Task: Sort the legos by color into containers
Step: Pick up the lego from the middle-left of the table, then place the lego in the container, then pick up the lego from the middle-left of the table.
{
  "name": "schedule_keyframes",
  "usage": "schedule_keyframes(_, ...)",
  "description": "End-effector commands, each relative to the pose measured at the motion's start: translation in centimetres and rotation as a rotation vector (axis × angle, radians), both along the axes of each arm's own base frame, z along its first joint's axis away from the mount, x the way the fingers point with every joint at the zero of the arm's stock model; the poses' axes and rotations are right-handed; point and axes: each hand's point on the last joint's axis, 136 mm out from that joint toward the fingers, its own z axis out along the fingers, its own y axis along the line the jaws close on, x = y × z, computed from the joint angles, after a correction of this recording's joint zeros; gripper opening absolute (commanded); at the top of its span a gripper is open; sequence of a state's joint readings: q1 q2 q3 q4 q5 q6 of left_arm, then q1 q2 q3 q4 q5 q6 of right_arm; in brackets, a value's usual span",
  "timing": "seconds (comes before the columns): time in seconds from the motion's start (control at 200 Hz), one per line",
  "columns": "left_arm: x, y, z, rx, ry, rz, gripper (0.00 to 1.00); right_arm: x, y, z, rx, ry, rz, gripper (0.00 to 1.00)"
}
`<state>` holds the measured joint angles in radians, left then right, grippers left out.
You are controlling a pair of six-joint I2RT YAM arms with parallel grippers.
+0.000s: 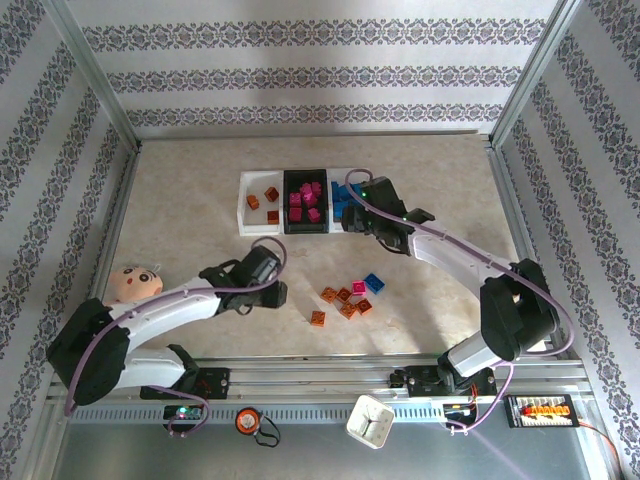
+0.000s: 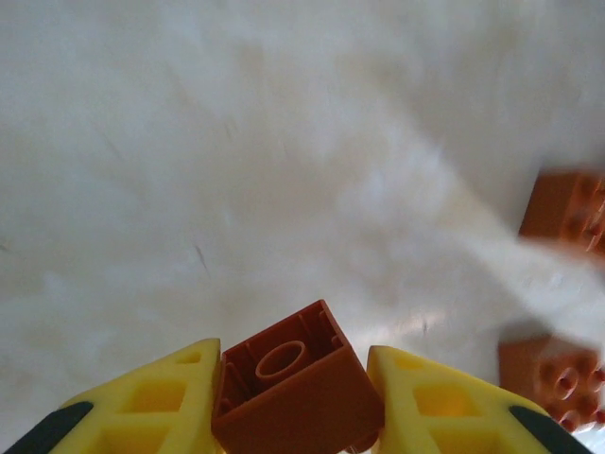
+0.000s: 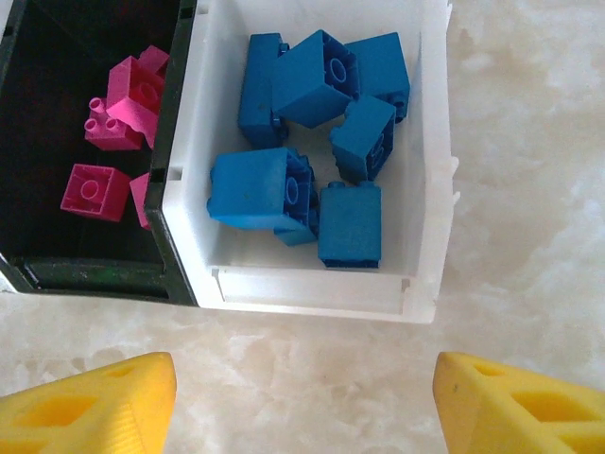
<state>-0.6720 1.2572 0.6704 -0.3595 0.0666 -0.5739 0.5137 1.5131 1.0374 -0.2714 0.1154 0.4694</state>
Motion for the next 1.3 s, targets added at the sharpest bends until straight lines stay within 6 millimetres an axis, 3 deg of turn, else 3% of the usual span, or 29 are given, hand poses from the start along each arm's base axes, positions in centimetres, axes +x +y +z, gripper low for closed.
schedule_keyframes(0.0,4.8,1.4,4.9,-0.046,-0.136,0.071,0.20,-0.9,-0.1,0.6,0.023,-0.021,-0.006,0.72)
schedule_keyframes(0.14,11.6,3.6,8.7,-0.091,-0.236,0.193,0.19,-2.1,-0.4,-0.3,0.027,-0.001,-0.008,0.72)
schedule_keyframes(0.315,19.1,5.7,9.5,-0.040,-0.270,0.281,0.17,-3.3,-1.1,-0.9,0.023,0.008,-0.014,0.73)
schedule_keyframes(0.46,23.6,6.2,8.0,0.023,-0.228,0.301,0.17,-4.0,-1.6,-0.8,0.019,0.004,-0.018,0.73)
schedule_keyframes(0.66,26.0,6.4,5.2,0.096,-0.155,0.311,0.27,-4.5,-2.1,-0.3,0.026,-0.010,-0.027,0.73)
schedule_keyframes(0.814,26.3,5.9,5.4,0.068,-0.155,0.309,0.55,-4.9,-2.2,0.0,0.029,-0.013,-0.022,0.74)
schedule_keyframes(0.979,24.5,4.7,8.3,0.007,-0.204,0.279,0.64,-5.0,-2.5,-0.1,0.028,-0.014,-0.028,0.74)
schedule_keyframes(1.124,19.3,1.8,8.6,-0.036,-0.205,0.187,0.70,-5.0,-2.5,-0.4,0.031,-0.006,-0.031,0.74)
schedule_keyframes(1.294,10.0,-2.6,6.6,-0.059,-0.144,-0.007,0.73,-5.1,-2.5,-0.8,0.029,0.000,-0.033,0.74)
